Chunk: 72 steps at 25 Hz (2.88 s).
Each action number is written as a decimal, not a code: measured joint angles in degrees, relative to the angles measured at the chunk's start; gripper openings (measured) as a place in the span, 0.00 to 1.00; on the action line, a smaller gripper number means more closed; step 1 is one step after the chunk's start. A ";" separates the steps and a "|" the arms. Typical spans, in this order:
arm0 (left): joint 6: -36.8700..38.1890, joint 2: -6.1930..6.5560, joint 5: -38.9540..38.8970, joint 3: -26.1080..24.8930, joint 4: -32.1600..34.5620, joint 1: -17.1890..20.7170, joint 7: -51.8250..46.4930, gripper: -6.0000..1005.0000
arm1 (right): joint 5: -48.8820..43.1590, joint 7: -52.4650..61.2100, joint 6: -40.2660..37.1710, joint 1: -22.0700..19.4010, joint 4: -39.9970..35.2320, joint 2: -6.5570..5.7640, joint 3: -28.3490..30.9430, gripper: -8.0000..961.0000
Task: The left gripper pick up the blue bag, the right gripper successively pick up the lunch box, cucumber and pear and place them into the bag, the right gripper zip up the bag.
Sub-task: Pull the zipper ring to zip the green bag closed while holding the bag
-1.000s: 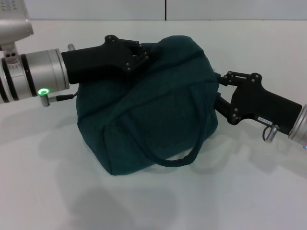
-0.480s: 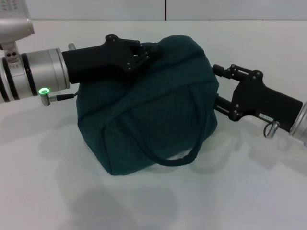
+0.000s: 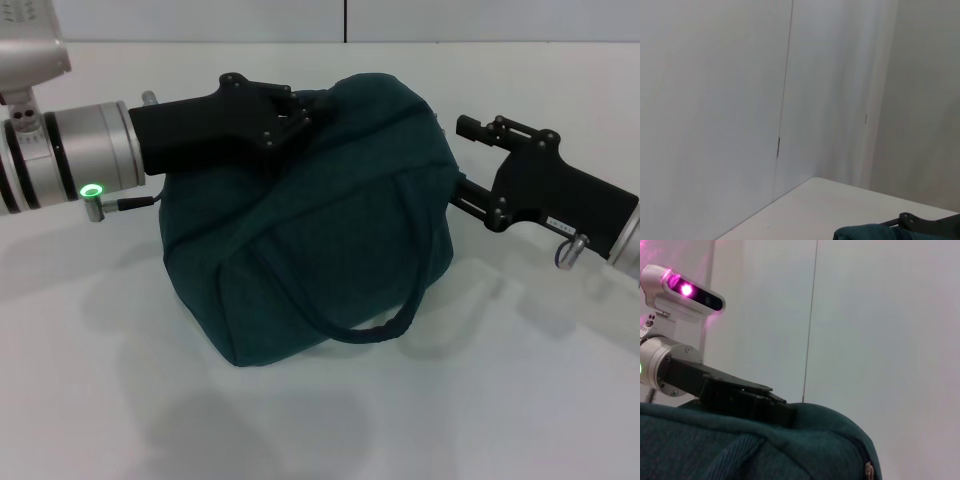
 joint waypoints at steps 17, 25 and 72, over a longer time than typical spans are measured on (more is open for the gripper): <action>0.01 0.09 0.00 0.00 0.00 -0.09 0.09 0.08 | -2.21 0.97 0.61 1.94 0.34 0.07 -0.12 0.50; 0.01 0.09 0.00 0.00 0.00 -0.09 0.09 0.08 | -2.23 1.08 0.53 1.82 0.40 0.04 -0.07 0.34; -0.47 0.34 -0.12 0.01 0.00 -0.27 1.02 0.09 | -5.61 8.58 4.87 2.39 -2.21 -0.11 4.17 0.34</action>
